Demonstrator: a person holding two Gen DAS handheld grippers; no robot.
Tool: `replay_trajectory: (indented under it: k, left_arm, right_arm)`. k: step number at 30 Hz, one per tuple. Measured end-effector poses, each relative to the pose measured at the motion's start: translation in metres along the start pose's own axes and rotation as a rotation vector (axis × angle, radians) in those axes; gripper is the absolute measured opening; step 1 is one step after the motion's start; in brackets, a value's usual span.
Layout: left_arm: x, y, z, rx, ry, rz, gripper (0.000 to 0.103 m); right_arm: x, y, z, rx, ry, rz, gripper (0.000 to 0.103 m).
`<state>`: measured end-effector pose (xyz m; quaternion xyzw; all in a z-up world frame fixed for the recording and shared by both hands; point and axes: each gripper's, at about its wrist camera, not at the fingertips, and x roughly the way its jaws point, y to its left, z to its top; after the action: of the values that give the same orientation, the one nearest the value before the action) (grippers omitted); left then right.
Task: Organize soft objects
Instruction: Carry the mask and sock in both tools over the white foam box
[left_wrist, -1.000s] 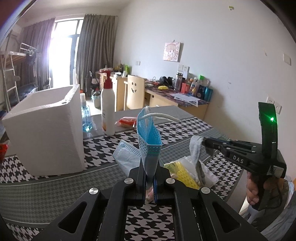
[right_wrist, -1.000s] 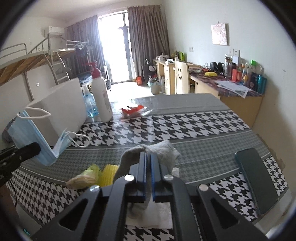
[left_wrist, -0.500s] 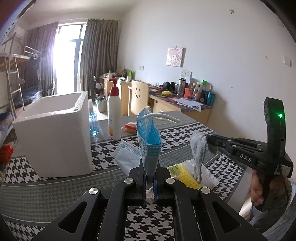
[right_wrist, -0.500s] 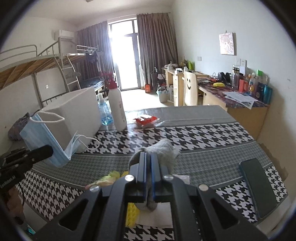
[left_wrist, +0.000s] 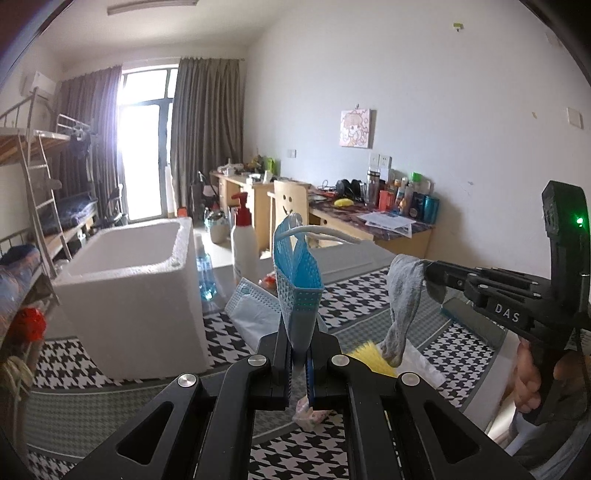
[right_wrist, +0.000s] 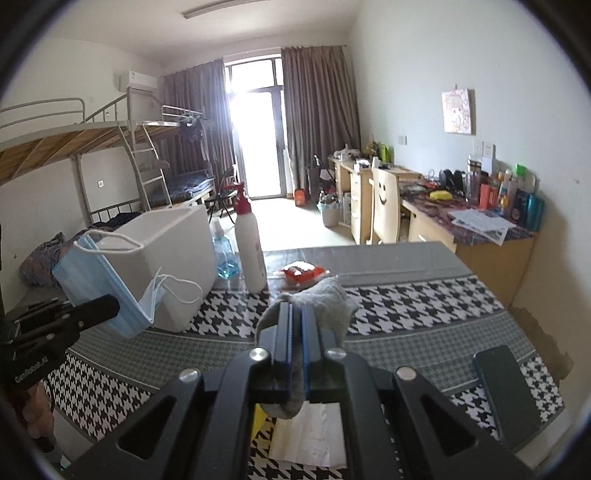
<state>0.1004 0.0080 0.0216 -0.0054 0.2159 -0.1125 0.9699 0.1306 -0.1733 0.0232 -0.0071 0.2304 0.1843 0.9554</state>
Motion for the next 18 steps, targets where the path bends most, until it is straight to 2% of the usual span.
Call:
replay_trajectory:
  k: [5,14,18]
  left_arm:
    - [-0.007,0.005,0.006,0.002,-0.013,0.008,0.006]
    - [-0.007,0.008,0.017,0.013,-0.003,0.046,0.006]
    - [-0.004,0.013,0.024,0.016,-0.001,0.033,0.006]
  right_arm:
    - [-0.007,0.005,0.007,-0.014,-0.033,0.01,0.007]
    - [-0.002,0.008,0.016,-0.03,-0.043,0.028,0.007]
    - [0.001,0.011,0.02,-0.027,-0.04,0.039,0.007]
